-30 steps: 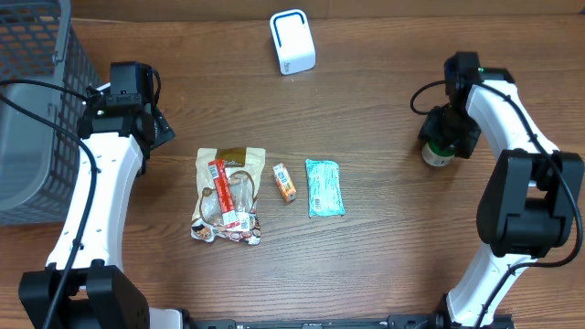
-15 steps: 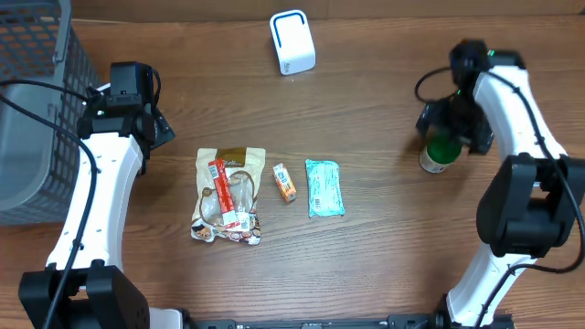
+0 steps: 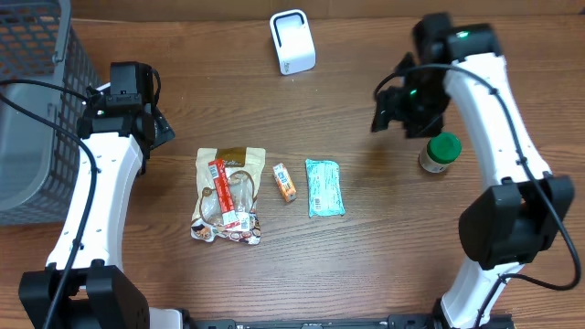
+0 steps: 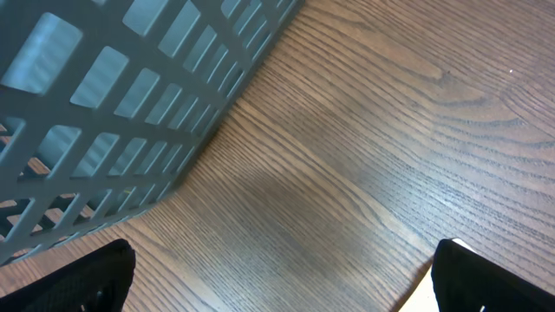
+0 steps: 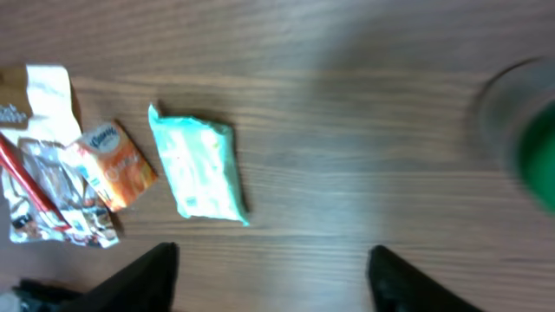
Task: Scan the item barcode
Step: 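Release the jar and move the right gripper over the green tissue pack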
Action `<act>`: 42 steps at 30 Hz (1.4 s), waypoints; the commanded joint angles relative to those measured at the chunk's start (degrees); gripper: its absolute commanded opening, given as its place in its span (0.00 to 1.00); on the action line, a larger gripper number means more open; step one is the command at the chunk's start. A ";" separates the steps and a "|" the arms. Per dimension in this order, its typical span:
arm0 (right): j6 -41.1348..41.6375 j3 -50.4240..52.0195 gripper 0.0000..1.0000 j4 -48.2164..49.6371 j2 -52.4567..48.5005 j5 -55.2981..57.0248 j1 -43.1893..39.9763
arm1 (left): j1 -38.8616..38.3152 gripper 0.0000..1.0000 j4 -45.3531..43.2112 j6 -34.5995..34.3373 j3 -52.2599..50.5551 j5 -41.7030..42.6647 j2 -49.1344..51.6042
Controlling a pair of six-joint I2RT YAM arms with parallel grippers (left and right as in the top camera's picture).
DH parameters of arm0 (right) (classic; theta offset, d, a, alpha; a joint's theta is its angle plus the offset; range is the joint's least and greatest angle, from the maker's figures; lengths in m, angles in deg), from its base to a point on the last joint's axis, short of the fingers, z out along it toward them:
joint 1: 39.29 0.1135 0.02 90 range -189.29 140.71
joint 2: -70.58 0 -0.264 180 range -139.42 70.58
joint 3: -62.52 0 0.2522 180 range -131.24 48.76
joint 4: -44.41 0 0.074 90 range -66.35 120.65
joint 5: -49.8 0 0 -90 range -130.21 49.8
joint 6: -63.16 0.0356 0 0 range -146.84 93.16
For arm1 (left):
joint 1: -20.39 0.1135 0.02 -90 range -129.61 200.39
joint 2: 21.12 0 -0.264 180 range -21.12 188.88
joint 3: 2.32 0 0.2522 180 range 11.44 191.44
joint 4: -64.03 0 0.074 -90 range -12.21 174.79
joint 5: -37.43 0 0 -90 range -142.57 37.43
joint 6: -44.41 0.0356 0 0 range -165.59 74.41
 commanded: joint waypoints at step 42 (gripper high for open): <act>31.32 36.52 0.46 36.17 2.71 4.68 11.17 | -0.15 1.00 -0.15 1.09 0.94 -0.76 0.24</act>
